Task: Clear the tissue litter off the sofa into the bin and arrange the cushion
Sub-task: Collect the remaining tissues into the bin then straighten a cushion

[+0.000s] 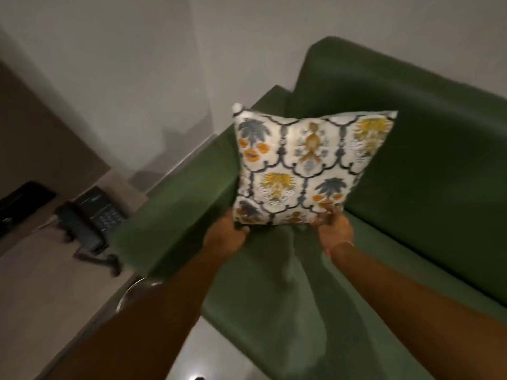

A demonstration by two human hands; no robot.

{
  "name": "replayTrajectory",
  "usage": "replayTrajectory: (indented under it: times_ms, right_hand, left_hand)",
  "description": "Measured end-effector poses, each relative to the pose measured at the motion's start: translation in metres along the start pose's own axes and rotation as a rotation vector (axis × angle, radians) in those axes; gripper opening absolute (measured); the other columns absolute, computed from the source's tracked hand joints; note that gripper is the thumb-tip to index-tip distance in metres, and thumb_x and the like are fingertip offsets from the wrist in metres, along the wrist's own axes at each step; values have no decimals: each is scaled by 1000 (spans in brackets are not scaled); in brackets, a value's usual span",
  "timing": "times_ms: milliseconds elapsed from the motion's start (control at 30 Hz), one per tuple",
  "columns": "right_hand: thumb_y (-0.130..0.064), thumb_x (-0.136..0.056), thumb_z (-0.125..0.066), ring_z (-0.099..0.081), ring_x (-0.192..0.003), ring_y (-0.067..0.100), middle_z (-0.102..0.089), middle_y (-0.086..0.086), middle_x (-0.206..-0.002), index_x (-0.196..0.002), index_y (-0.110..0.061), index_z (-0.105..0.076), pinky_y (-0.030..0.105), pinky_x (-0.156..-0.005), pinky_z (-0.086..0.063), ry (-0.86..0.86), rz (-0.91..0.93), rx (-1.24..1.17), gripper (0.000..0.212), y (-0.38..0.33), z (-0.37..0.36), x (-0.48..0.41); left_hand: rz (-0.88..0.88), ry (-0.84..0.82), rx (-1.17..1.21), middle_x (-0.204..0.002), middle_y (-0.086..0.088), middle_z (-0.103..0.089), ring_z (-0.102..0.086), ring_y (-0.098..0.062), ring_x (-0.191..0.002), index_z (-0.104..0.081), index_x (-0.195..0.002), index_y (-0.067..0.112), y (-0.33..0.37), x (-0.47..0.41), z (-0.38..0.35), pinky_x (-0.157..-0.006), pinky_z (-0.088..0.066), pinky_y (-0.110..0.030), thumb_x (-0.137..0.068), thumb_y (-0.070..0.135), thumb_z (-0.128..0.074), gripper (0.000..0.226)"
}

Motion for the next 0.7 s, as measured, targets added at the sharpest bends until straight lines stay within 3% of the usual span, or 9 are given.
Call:
replayTrajectory:
  times_ms: [100, 200, 367, 500, 633, 700]
  right_hand:
    - [-22, -79, -72, -61, -113, 31, -66, 10, -123, -130, -19, -51, 32, -91, -45, 45, 20, 42, 55, -17, 41, -53]
    - [-18, -76, -75, -60, -114, 33, -63, 15, -127, -128, -11, -50, 40, -98, -48, -14, -47, -95, 58, -19, 50, -88]
    - [12, -78, -54, -58, -89, 27, -63, 20, -119, -130, -3, -51, 35, -69, -51, -221, -79, -275, 55, -14, 23, -100]
    - [0, -71, -62, -63, -104, 29, -68, 10, -120, -125, -17, -58, 47, -91, -55, -125, -81, -399, 56, 6, 51, -70]
    - [-3, -67, -72, -65, -101, 24, -70, 0, -107, -101, -33, -58, 42, -89, -54, 21, -118, -540, 48, 45, 102, -38]
    - [-4, -67, -75, -66, -100, 24, -70, -1, -107, -101, -34, -57, 44, -90, -55, 117, -135, -593, 48, 66, 131, -31]
  left_hand:
    - [85, 103, 191, -144, -19, -51, -49, -38, -131, -41, -142, 13, 25, -37, 1, -110, -39, -47, -84, 36, -67, 68]
    - [126, 174, 311, -140, -18, -55, -53, -38, -127, -46, -138, 13, 35, -60, -7, -108, -42, -47, -77, 36, -75, 72]
    - [208, 256, 478, -126, -19, -64, -61, -42, -112, -56, -127, 16, 33, -80, -20, -98, -51, -54, -71, 19, -69, 57]
    - [204, 214, 491, -116, -15, -67, -63, -37, -101, -59, -123, 17, 54, -73, -31, -94, -54, -54, -69, 2, -58, 56]
    - [75, 52, 521, -110, -4, -63, -59, -29, -100, -59, -125, 22, 105, -51, -61, -95, -52, -49, -72, -3, -55, 59]
    - [7, 1, 508, -108, -4, -62, -58, -26, -96, -60, -124, 21, 136, -46, -80, -90, -53, -43, -72, -5, -53, 59]
Point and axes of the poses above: each hand's wrist, its own x-axis away from the middle knuckle, its own z-axis out of the back of the hand, y = z × x, the point moved 9 cm from there along -x, towards the middle knuckle
